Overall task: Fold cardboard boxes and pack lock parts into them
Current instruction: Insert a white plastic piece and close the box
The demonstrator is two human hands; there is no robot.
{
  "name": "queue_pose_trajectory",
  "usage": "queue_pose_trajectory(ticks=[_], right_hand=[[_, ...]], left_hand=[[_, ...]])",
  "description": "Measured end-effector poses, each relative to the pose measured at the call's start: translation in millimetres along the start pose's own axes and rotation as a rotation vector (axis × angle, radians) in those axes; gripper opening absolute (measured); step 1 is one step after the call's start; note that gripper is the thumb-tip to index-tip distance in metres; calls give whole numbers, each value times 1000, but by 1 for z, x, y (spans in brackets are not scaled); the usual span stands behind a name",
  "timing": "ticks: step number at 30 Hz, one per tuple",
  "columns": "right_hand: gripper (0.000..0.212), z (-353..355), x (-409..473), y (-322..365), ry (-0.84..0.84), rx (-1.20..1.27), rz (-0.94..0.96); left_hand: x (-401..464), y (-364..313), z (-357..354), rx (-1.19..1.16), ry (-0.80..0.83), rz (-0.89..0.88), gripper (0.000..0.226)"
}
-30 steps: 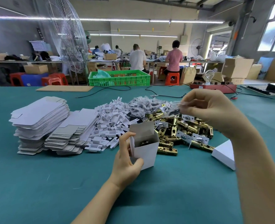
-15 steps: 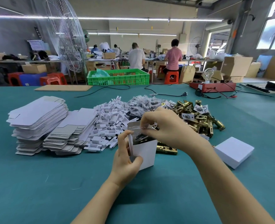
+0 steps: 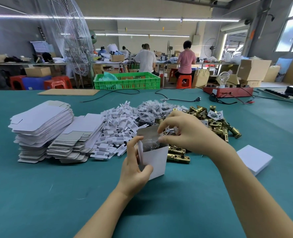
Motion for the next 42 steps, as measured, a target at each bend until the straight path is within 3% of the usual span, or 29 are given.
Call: queue_pose_trajectory(ticks=[3,8,12,16,21,28,31,34,39,42], right_hand=[[14,-22,5,4,38,-97,-5],[6,-12,6,-1,-109,-112,-10],[8,-25,4,-15,49,-73,-110],[2,-12,5,-8,-80,56,-12],[13,-33,6,-15,131,-10,-26],[20,-3,-1,-49,-120,395,-198],[52,-35,-13,-60,-4,618,-295],[50,-74,-25,-54,85,747,-264],[41,-86,-33,-59,-133,803,-227],[40,-84,-41,-58,-276,673,-174]], left_hand=[[1,2,1,1,-13,-5,79],[0,4,0,-13,2,11,82],[0,4,0,5,-3,12,80],[0,3,1,-19,11,22,81],[0,7,1,-26,7,4,79],[-1,0,1,-52,30,-28,76],[0,-7,5,-12,-13,-90,63],[-1,-14,10,30,-31,-150,60],[-1,-10,16,82,-62,-103,62],[0,-2,20,-15,-117,-21,57]])
Point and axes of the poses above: each hand's wrist, its own x-axis towards the middle knuckle, its own z-axis out of the back of the hand, y = z × x, the point moved 8 cm from there along x, towards the middle knuckle, and after that the axes turned 4 degrees about x, right-handed, at the moved point
